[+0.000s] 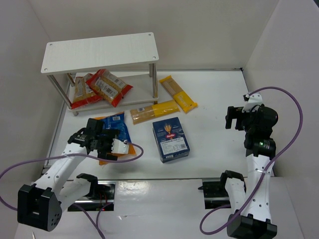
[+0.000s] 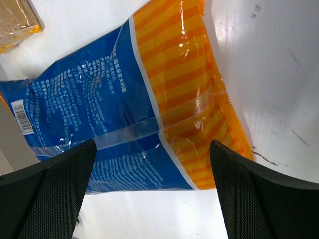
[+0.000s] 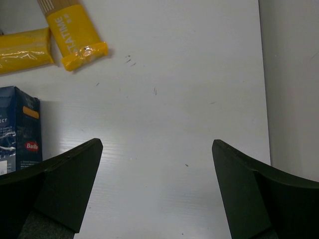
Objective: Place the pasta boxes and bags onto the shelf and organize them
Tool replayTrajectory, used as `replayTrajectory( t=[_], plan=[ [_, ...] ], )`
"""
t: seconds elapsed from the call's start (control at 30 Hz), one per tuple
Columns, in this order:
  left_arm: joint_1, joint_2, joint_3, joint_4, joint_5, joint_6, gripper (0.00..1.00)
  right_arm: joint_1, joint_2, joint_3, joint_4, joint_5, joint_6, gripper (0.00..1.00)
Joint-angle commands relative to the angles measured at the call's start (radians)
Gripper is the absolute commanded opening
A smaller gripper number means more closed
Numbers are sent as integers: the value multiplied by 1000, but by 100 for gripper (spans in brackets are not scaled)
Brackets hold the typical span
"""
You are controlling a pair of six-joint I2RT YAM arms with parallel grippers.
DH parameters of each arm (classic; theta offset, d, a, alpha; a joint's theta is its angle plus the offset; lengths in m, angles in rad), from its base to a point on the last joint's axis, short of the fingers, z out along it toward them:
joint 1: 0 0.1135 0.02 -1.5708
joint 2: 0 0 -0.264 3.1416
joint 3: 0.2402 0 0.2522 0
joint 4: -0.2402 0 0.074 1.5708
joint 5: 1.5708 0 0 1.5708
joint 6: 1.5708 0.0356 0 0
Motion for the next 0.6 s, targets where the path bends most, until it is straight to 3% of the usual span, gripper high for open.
replayTrajectory(
  t=[0.0, 0.43, 0.57],
  plan=[
    [-19, 23, -19, 62, 13, 29, 100, -8, 1, -2, 45, 7, 7, 99],
    [-48, 164, -38, 103, -31, 47, 100, -8, 10, -2, 45, 7, 7, 99],
    [-48, 242, -47, 103, -41, 47, 86, -8, 10, -2, 45, 7, 7, 99]
  ],
)
